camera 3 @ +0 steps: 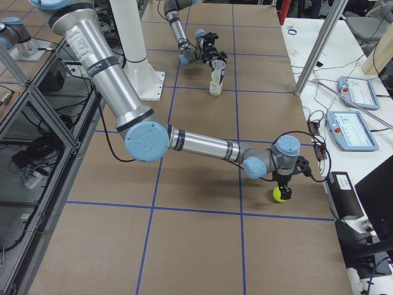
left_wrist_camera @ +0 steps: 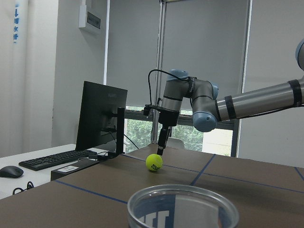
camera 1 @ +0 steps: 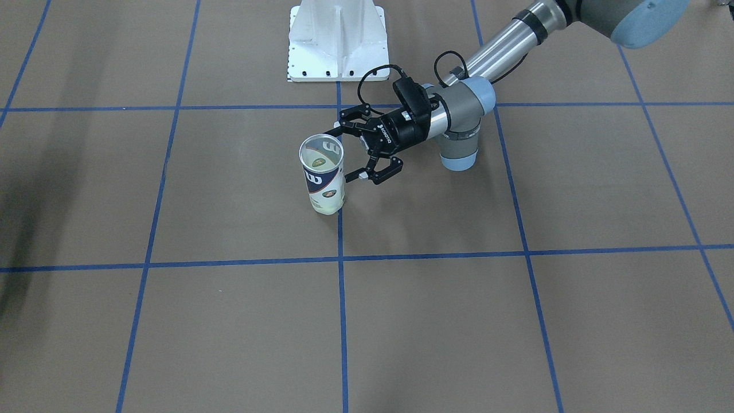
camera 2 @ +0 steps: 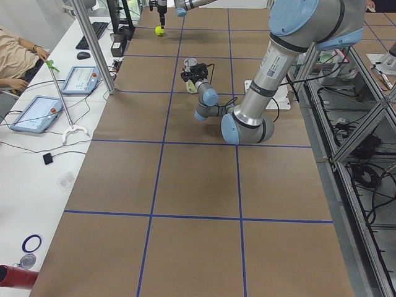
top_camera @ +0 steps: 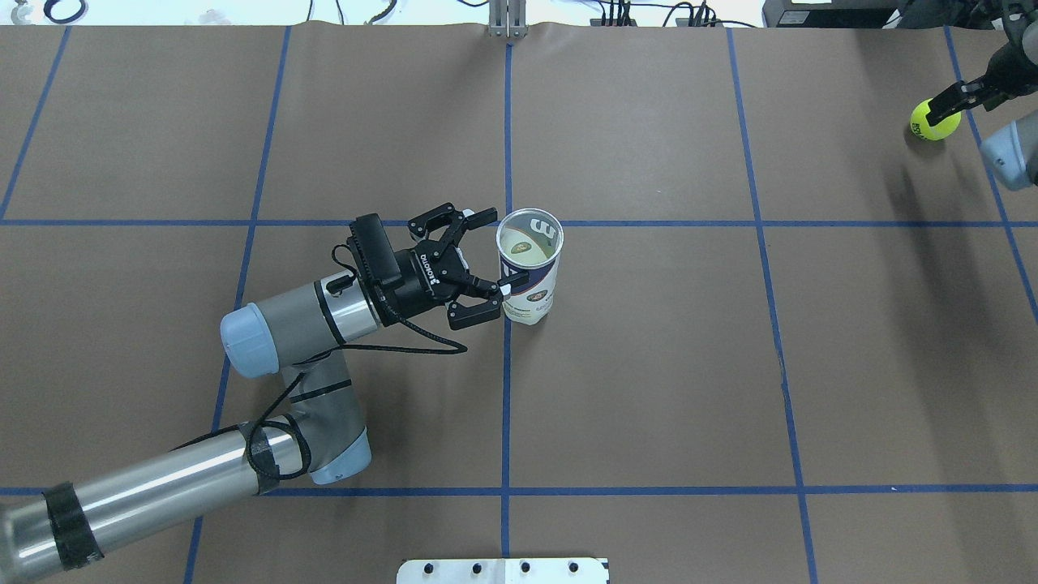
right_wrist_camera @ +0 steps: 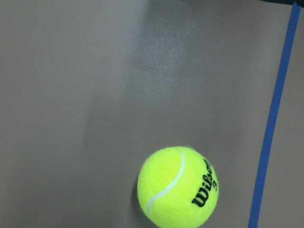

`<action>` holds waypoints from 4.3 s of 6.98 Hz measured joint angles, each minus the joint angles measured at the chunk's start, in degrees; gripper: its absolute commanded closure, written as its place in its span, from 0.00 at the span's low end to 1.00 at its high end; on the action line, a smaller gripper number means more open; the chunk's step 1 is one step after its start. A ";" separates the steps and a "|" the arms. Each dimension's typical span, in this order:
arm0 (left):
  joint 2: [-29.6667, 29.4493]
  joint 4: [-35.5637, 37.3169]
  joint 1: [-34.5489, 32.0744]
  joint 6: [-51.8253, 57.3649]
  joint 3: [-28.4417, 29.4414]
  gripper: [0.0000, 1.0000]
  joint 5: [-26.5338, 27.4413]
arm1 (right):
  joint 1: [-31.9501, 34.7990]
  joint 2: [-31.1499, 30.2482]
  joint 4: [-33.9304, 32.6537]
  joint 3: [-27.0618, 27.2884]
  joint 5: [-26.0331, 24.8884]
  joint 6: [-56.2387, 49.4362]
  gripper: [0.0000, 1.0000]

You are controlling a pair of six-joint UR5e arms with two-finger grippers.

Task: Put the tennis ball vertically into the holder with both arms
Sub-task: 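Lower the right gripper onto the farther yellow tennis ball, then close the right gripper on the tennis ball and lift it, then carry the ball with the right gripper above the can opening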

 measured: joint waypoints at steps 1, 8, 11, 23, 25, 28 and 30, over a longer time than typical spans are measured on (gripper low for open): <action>0.00 -0.02 0.00 -0.02 -0.01 0.01 0.00 | -0.45 0.79 0.76 -1.57 -1.36 0.13 0.02; 0.00 -0.01 0.06 -0.09 -0.09 0.01 0.00 | -4.66 1.61 1.16 -3.39 -10.36 0.65 1.00; -0.06 0.06 0.06 -0.09 -0.10 0.01 0.00 | -4.09 1.99 -2.20 4.30 -4.23 10.25 1.00; -0.39 0.15 0.95 -0.09 0.05 0.01 0.00 | -25.40 2.81 -9.29 61.16 5.82 86.04 1.00; -0.43 0.17 0.96 -0.09 0.03 0.01 0.00 | -30.10 3.55 -9.55 61.66 0.25 87.26 1.00; -0.51 0.23 0.97 -0.13 0.07 0.01 0.00 | -33.60 3.71 -12.23 62.03 -3.67 87.13 0.86; -0.44 0.18 0.97 -0.09 0.03 0.01 0.00 | -34.62 3.30 -12.87 63.56 -4.25 86.99 0.01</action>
